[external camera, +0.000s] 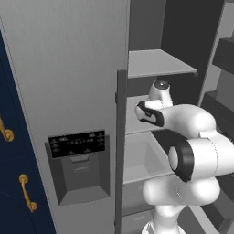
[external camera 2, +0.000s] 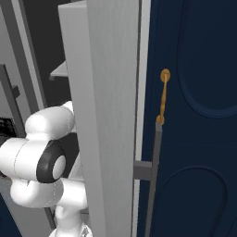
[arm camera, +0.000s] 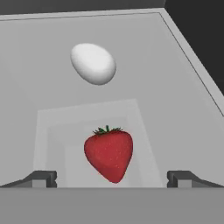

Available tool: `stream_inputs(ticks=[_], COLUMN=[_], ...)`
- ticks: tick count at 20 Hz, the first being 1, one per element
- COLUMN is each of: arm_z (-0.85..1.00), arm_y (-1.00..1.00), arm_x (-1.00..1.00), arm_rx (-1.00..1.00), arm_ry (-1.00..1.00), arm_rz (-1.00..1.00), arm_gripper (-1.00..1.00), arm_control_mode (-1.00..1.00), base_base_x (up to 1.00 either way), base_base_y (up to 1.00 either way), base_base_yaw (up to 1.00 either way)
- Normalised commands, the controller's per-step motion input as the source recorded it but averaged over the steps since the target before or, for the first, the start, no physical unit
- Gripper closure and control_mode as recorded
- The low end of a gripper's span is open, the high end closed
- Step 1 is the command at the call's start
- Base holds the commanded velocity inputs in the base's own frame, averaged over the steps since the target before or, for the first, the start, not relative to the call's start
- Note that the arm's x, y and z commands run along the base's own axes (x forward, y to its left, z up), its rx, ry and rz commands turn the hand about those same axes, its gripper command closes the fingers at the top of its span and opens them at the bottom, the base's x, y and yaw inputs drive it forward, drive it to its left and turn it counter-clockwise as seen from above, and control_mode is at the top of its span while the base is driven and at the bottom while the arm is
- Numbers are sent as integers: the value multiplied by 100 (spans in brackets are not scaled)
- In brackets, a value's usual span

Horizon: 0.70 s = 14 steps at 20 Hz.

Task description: Take the strawberry from the fridge and place it on top of the pancake, located on the dining counter.

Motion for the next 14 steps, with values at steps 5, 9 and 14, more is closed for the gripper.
stream_inputs(ticks=[5,9,14], arm_z=[-20,-24,-34], arm_y=[0,0,0], arm_x=[53,24,-1], arm_rx=[0,0,0], arm_ry=[0,3,8], arm_rz=[0,0,0], arm_gripper=[-100,-100,-100], arm_control_mode=[-100,-100,-100], base_base_x=[0,0,0], base_base_y=[0,0,0], base_base_yaw=[0,0,0])
